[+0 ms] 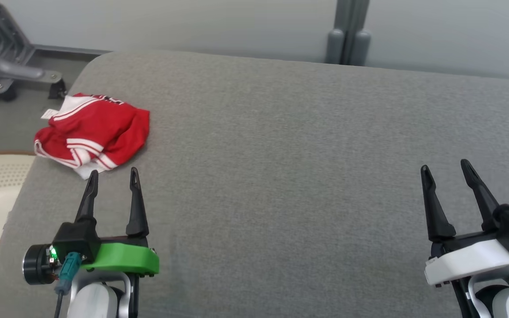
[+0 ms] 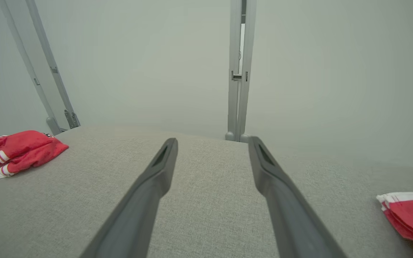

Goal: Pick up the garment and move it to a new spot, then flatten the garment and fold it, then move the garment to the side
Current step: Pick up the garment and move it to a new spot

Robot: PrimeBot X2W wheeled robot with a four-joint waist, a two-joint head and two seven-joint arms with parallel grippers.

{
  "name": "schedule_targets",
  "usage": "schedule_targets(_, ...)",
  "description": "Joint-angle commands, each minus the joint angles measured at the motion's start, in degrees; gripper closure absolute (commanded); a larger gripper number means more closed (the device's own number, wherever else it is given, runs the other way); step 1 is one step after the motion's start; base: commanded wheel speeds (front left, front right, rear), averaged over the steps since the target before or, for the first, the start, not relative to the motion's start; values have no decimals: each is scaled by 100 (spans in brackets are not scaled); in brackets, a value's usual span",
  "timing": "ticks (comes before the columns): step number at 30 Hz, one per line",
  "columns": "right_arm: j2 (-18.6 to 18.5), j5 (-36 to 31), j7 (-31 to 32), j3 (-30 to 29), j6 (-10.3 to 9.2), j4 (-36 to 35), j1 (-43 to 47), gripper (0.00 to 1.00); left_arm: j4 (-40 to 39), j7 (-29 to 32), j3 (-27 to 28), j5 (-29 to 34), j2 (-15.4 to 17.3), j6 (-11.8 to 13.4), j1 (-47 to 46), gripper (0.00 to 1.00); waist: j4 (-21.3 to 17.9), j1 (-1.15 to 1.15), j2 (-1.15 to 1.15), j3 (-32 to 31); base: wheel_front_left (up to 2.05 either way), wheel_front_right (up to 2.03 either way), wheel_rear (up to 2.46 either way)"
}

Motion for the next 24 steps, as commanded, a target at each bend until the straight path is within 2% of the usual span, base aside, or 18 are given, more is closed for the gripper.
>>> schedule_targets(1,-53,-33,42,28,-9,-64,-70,0,-8,-2,31,79,-38,-20,-99,0,677,0,0,144,0,0,0)
schedule_targets(7,-147,-19,205,138,-9,-220,-158,0,-9,-2,203,157,-113,-35,-86,0,1184,0,0,251,0,0,0)
schedule_targets(13,-234,-19,319,179,-9,-332,-220,0,6,-1,367,193,-191,-72,-179,0,1428,0,0,442,0,0,0)
schedule_targets(18,-344,-35,489,234,-9,-508,-341,0,76,-1,467,139,-243,-74,-389,0,1405,0,0,783,0,0,0)
schedule_targets(24,-591,-44,762,319,-9,-793,-665,0,413,-1,559,-77,-277,-104,-1007,0,1126,0,0,1486,0,0,0)
